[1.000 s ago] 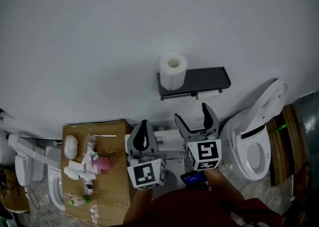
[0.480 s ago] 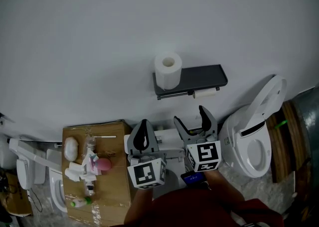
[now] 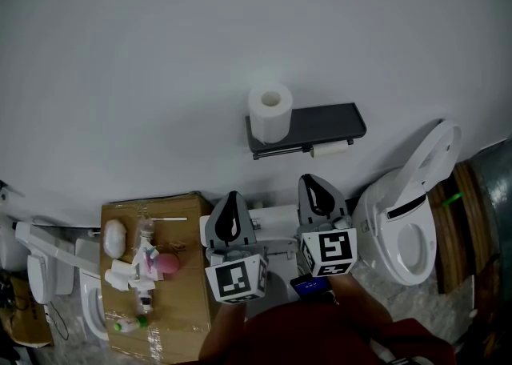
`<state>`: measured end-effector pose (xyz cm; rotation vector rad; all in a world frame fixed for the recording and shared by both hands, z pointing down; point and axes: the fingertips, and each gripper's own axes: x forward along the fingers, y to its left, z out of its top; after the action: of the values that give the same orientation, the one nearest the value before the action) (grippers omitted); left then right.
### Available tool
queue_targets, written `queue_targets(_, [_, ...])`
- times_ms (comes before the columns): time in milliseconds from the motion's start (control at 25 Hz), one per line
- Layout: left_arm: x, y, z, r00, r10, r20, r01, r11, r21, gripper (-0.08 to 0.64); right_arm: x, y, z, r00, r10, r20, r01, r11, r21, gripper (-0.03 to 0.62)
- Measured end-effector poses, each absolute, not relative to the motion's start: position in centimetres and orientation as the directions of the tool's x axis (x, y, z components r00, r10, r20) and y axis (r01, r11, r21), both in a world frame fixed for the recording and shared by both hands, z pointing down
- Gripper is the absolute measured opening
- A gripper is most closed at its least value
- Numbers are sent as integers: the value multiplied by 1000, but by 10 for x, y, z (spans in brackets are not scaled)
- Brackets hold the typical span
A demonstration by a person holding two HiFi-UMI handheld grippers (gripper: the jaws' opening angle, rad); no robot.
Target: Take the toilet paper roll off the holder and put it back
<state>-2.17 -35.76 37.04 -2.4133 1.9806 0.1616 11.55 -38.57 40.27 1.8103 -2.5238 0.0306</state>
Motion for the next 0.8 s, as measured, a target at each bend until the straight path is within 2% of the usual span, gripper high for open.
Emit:
queue_targets(80, [-20,-358,370,195,-977,-90,-978,-200,50,6,114,-386,402,-342,-939,36,-940,342,-3,18])
queue_targets(800, [-11,-355,366,213,-972,-100,-975,-218,33,6,121,-380,395,-328,-945,16,-945,328,6,18])
